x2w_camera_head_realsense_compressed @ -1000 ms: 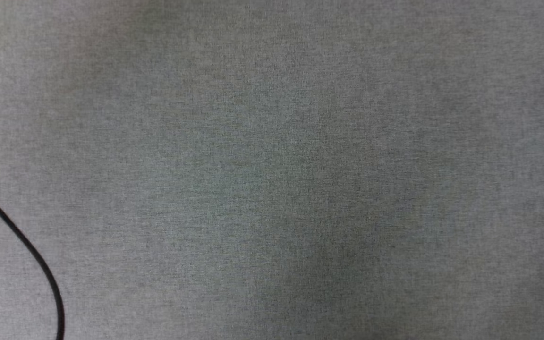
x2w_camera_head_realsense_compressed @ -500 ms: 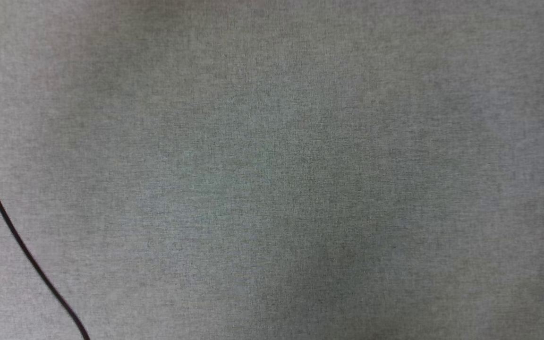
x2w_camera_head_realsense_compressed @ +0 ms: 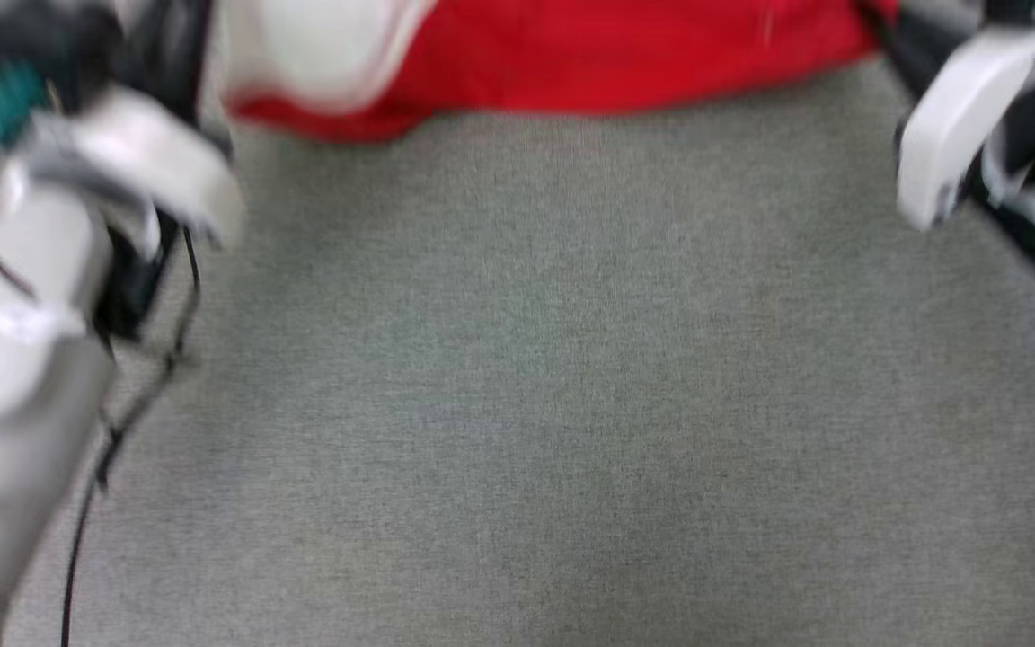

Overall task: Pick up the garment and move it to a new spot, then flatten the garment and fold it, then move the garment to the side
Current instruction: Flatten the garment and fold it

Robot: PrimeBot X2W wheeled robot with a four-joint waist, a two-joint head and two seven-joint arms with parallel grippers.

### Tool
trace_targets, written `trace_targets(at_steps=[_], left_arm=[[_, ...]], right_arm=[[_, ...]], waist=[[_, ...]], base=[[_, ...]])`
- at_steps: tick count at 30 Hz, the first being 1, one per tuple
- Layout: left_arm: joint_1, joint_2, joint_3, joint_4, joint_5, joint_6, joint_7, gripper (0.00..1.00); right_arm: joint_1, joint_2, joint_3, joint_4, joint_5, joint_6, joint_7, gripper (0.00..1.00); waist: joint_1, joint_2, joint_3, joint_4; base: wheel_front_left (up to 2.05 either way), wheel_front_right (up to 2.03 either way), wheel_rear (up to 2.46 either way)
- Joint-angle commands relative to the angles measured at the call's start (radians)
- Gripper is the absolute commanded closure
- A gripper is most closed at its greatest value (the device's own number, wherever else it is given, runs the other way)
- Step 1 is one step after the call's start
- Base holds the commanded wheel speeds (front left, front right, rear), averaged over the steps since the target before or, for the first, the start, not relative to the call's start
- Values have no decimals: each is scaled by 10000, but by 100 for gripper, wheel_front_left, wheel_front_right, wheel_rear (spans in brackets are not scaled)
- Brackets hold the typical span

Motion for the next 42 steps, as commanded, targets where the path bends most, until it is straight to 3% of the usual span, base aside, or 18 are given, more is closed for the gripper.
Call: trace_targets(at_steps=[1, 12, 22, 31, 37, 42], left_arm=[[449, 74, 132, -205, -147, 160, -61, 100], [5615, 488, -217, -2470, -833, 1283, -12, 100], [8869, 890, -732, -3617, -1461, 2103, 174, 100], [11243, 1219, -1028, -4423, -2091, 2861, 351, 100], [12132, 1389, -1350, -4828, -2469, 2941, 818, 100], [11855, 1497, -1242, -5037, -2306, 3074, 766, 100]], right_arm=[[339, -92, 66, -69, 121, -7, -87, 100], [3505, -1303, 1063, -1113, 1312, -7, -524, 100], [6134, -2212, 1336, -1669, 1811, -7, -873, 100], [8635, -2683, 776, -2331, 2074, -7, -1057, 100], [9850, -2917, 34, -2862, 1837, -7, -803, 100], [10294, -2797, -810, -3222, 1538, -7, -451, 100]], waist=[[0, 0, -418, 37], [0, 0, -1980, 260], [0, 0, -3313, 410], [0, 0, -4278, 440], [0, 0, -4419, 415], [0, 0, -4325, 435]], base=[[0, 0, 0], [0, 0, 0], [0, 0, 0], [0, 0, 0], [0, 0, 0], [0, 0, 0]])
